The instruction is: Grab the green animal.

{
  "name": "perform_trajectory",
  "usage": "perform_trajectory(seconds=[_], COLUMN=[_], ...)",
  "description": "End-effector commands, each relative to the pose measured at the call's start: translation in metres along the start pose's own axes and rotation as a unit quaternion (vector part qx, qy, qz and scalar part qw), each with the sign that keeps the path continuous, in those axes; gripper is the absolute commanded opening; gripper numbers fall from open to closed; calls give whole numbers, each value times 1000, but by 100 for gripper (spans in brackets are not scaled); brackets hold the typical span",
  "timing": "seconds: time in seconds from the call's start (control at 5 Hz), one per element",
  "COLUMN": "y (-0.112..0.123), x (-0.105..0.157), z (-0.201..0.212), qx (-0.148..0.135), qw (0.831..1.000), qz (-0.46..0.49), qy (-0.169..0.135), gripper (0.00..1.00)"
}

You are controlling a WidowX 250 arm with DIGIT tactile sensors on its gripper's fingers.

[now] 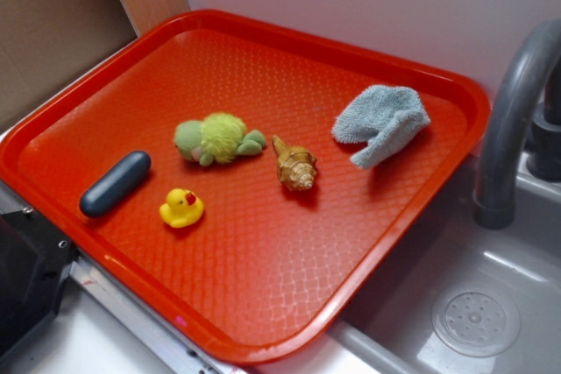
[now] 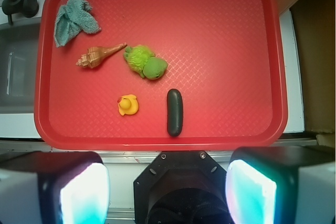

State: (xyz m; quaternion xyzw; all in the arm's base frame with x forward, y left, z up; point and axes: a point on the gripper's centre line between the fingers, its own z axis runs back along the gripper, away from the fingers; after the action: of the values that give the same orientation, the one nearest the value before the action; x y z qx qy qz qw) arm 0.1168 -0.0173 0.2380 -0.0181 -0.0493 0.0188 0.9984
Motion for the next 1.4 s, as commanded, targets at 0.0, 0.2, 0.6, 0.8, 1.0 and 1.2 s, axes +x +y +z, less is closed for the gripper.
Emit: perform_trajectory(seconds=[0.0,0.2,0.6,0.8,1.0,1.2], y=[0,-3,-14,-29,-33,-39], x=[0,6,27,48,72,87], z=[0,-11,-47,-80,-111,-139], qx=[0,-32,-38,-5,5,0], qw=[1000,998,977,961,954,948], qz=[0,-50,-196,-259,-286,-309], qy=[0,-28,-80,-94,-91,-72], gripper=[100,100,100,100,100,100])
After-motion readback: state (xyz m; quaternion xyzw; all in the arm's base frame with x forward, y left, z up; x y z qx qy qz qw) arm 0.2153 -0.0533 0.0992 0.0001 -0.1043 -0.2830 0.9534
